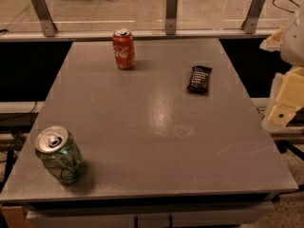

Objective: Knock green can over

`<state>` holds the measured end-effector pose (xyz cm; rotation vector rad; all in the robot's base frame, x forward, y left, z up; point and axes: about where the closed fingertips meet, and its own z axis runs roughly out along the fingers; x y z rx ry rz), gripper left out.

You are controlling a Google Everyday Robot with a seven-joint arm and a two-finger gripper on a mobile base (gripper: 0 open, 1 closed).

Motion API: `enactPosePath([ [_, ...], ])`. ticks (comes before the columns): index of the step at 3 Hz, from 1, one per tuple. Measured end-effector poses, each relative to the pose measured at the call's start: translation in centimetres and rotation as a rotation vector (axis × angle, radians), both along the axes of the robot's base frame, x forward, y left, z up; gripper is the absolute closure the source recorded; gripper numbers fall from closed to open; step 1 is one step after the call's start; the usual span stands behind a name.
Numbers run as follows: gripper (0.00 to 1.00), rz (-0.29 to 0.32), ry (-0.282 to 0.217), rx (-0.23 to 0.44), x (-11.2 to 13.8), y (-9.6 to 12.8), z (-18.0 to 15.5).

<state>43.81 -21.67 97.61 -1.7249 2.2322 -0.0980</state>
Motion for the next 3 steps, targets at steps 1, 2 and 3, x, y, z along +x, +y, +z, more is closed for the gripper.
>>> enactPosePath([
  [1, 0.00, 0.003, -0.009, 0.005, 0.0, 0.2, 0.1],
  [2, 0.00, 0.062, -0.009, 0.079, -0.3, 3.0, -1.2],
  [3, 0.00, 0.209, 0.006, 0.222, -2.0, 10.2, -3.9],
])
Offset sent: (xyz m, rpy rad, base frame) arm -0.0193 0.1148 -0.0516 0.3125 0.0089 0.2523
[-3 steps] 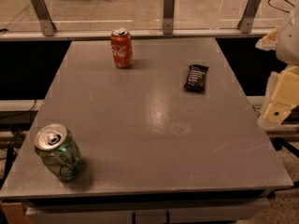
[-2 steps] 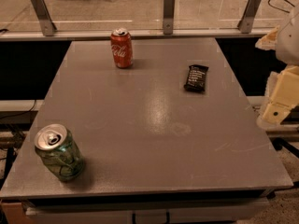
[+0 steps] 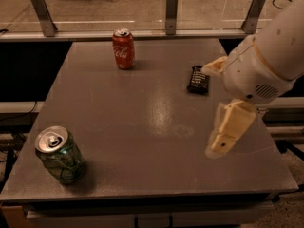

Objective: Knock green can over

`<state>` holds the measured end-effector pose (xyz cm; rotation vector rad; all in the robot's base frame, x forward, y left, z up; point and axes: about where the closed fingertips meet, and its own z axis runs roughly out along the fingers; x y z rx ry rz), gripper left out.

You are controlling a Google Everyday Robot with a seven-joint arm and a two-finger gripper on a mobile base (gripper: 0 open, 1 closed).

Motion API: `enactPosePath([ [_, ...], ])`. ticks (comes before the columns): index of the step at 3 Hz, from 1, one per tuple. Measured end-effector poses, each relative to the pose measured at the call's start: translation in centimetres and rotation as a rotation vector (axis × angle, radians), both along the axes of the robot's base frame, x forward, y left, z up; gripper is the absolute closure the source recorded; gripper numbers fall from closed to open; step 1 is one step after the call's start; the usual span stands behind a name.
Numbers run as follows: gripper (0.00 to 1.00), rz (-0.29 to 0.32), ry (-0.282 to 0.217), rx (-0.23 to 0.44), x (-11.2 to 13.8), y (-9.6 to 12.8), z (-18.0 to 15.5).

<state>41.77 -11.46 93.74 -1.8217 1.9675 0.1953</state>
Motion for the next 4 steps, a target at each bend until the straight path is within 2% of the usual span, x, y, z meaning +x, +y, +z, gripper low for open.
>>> enactPosePath([
  [1, 0.00, 0.167, 0.032, 0.151, -2.5, 8.5, -1.7],
  [2, 0.00, 0.194, 0.046, 0.205, -3.4, 10.5, -1.1],
  [4, 0.00, 0.202, 0.034, 0.219, -3.3, 10.6, -0.8],
])
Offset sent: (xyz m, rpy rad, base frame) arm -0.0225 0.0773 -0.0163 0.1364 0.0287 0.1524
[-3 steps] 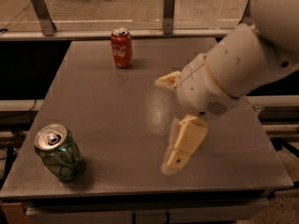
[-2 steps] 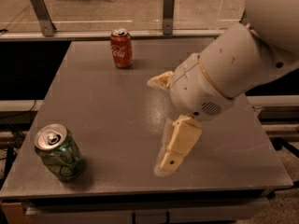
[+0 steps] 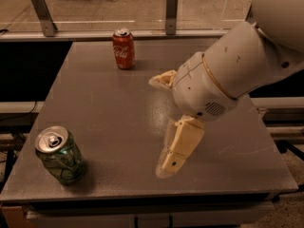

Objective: Knock green can over

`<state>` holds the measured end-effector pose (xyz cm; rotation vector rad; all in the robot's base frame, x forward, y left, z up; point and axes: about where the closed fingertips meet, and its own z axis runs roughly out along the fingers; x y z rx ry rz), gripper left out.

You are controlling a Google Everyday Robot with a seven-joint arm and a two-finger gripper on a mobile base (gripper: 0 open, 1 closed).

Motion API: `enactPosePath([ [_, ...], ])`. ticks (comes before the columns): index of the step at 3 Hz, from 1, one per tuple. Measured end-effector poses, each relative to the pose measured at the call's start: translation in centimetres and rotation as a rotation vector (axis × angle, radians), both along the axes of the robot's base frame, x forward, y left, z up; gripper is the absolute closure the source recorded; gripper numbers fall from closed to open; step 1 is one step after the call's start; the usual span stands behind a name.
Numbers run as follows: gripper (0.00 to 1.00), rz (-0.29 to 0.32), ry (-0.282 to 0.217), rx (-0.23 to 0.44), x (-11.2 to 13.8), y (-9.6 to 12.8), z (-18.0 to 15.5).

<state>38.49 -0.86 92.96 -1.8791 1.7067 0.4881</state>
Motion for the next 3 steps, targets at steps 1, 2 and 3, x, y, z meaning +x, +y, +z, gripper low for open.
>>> enactPosePath([
  [1, 0.00, 0.047, 0.003, 0.070, 0.3, 3.1, -1.0],
  [2, 0.00, 0.091, 0.011, 0.166, 0.7, 6.8, -2.1],
  [3, 0.00, 0.130, 0.040, 0.257, 0.3, 10.3, -3.1],
])
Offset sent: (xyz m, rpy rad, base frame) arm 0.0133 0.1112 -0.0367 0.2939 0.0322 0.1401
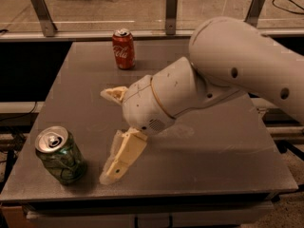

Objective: Knock green can over

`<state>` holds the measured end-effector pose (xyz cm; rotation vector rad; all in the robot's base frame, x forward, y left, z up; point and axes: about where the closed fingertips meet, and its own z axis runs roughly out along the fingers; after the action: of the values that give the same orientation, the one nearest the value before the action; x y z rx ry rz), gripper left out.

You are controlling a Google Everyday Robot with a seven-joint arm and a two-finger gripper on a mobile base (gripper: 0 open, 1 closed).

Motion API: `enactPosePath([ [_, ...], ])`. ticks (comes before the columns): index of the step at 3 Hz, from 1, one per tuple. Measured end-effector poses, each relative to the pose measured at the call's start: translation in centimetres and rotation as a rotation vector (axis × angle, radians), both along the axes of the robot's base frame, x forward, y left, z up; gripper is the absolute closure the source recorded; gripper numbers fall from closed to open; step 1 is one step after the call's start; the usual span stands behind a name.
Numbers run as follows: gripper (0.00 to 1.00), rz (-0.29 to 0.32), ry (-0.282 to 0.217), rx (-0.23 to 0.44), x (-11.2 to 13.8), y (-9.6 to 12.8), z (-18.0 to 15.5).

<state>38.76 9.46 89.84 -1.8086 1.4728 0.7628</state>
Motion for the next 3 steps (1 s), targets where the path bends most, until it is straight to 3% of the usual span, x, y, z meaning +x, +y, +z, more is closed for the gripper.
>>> enactPosePath([
  [2, 0.00, 0.059, 0.112, 0.150, -1.6, 6.2, -2.2],
  [3, 0.17, 0.082, 0.151, 0.205, -2.3, 8.5, -2.8],
])
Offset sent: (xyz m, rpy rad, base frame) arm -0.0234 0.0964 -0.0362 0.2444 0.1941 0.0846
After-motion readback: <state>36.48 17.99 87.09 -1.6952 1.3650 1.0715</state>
